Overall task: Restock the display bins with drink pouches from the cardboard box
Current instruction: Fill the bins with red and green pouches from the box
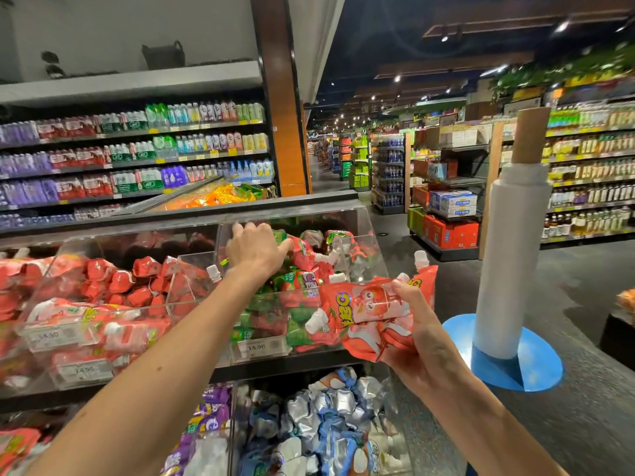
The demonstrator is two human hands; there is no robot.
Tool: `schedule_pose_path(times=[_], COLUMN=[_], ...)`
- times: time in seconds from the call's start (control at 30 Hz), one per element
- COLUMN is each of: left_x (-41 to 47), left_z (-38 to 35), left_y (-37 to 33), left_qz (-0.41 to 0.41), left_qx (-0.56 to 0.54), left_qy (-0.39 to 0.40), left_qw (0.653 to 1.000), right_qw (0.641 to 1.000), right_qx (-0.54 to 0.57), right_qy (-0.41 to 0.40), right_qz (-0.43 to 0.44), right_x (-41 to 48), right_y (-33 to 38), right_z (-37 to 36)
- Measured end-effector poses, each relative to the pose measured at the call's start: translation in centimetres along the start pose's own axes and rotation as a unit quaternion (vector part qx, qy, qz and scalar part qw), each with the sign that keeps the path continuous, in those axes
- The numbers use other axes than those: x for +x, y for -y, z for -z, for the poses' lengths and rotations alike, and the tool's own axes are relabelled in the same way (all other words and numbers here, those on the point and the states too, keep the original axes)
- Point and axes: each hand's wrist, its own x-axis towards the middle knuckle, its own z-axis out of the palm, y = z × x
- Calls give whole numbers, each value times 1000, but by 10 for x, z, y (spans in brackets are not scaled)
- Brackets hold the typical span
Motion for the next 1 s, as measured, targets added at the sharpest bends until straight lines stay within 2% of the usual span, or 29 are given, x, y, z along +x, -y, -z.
schedule_pose_path(times=[0.13, 0.27, 0.33, 0.4, 0.43, 0.5, 0.6, 0.7, 0.83, 1.0], left_x=[2, -3, -10, -22, -32, -60, -106, -131, -151, -179], left_z=[-6, -1, 7, 22, 32, 56, 75, 71, 81, 95], left_y=[15, 26, 30, 34, 34, 32, 40, 70, 120, 182], left_qz=[-32, -53, -54, -82, -104, -172, -280, -312, -258, -213], left_qx=[129, 178, 127, -28, -136, -287, -277, -251, -244, -204], left_qy=[44, 79, 52, -19, -29, 44, 173, 167, 152, 149], left_qw=[990, 979, 989, 996, 985, 941, 903, 901, 922, 944], right_qw=[1000, 1000, 1000, 1000, 1000, 1000, 999, 998, 993, 975], right_qx=[6, 7, 4, -1, -4, -17, -27, -58, -103, -149], right_qy=[0, 22, 25, 25, 22, 14, 22, 29, 37, 136], right_qz=[6, 4, 2, 1, 0, -1, -6, -19, -47, -92], right_x=[2, 3, 3, 1, 0, -3, -10, -19, -34, -54], right_y=[-4, -12, -15, -20, -22, -30, -46, -67, -95, -130], right_z=[-3, -10, -15, -22, -27, -36, -54, -79, -116, -158])
